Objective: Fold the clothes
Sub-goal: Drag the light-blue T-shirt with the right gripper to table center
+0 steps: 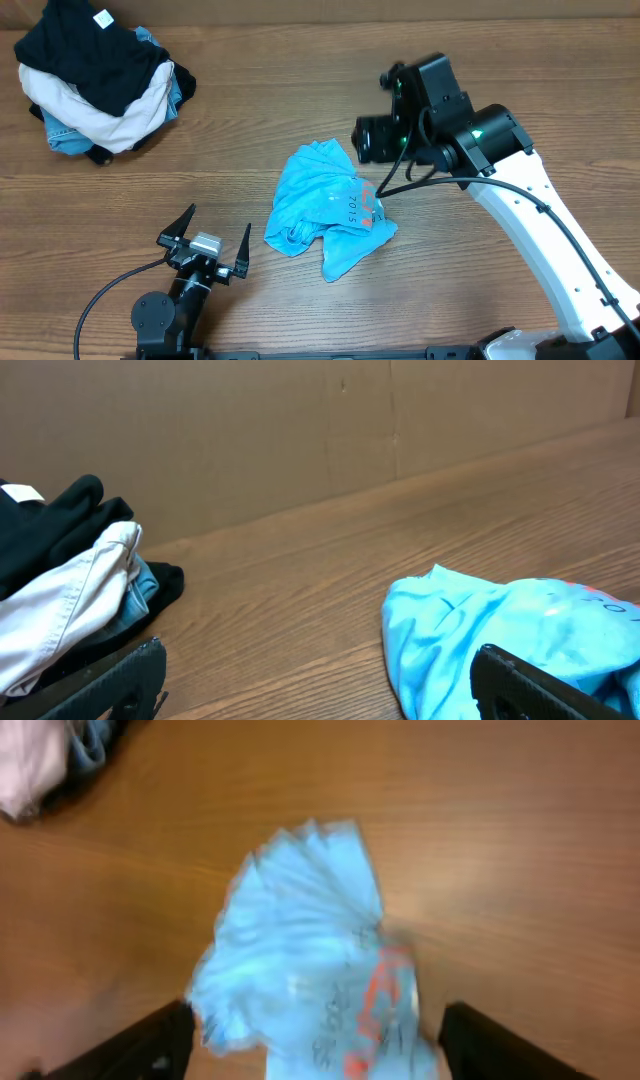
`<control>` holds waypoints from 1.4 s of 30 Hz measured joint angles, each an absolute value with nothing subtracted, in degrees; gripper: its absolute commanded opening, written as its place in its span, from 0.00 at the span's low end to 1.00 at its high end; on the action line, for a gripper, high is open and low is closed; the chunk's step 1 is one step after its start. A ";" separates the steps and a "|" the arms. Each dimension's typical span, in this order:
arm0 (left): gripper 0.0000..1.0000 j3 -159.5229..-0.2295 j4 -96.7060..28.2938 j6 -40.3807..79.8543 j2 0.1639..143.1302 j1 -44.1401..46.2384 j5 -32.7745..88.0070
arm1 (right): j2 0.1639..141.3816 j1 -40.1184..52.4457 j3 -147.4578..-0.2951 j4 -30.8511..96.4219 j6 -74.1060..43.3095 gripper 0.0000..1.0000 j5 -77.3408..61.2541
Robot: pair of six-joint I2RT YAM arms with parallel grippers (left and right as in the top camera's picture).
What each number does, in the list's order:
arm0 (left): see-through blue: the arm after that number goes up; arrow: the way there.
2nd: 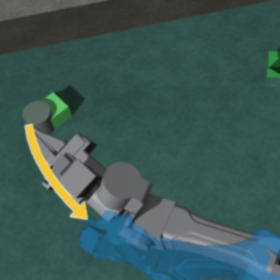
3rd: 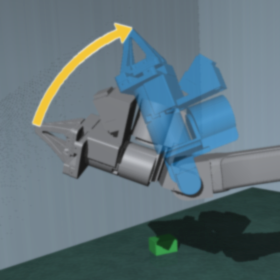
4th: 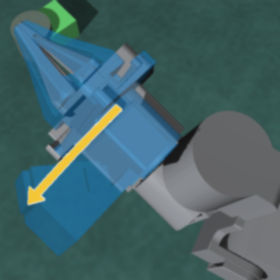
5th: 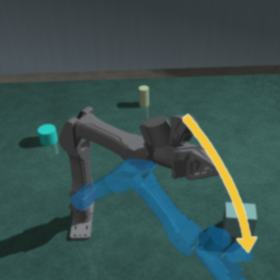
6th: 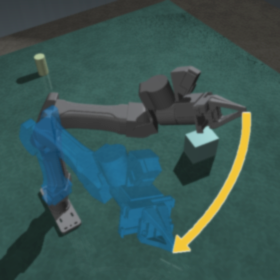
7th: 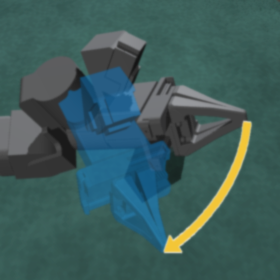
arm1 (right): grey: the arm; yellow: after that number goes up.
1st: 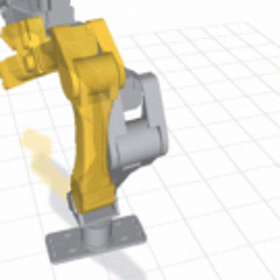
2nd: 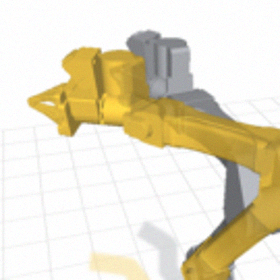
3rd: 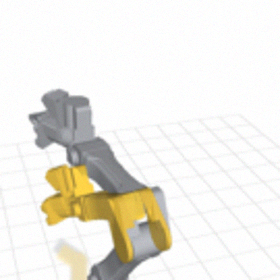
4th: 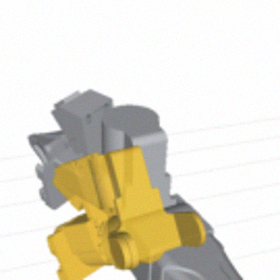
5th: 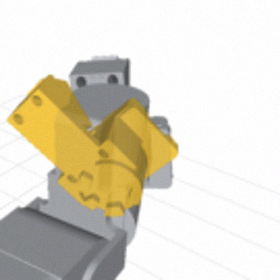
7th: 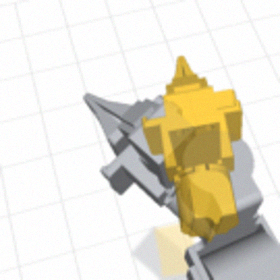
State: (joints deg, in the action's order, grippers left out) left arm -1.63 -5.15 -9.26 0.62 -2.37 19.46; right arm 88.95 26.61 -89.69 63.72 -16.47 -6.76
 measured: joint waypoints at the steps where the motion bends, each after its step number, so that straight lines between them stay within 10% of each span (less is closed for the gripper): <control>1: 1.00 -1.63 -5.13 -9.26 0.64 -2.37 19.46 | 88.95 26.63 -89.54 69.17 -16.53 0.90 -8.19; 17: 1.00 -1.58 -5.10 -9.26 0.64 -2.37 19.46 | 89.30 48.45 -70.70 65.91 -43.42 0.70 -6.59; 23: 1.00 -1.58 -5.13 -9.26 0.64 -2.37 19.46 | 90.63 49.10 -63.16 57.93 -41.12 0.83 -5.91; 42: 1.00 -1.58 -5.10 -9.26 0.64 -2.37 19.46 | 98.32 49.28 -63.09 54.63 -32.95 0.85 -7.14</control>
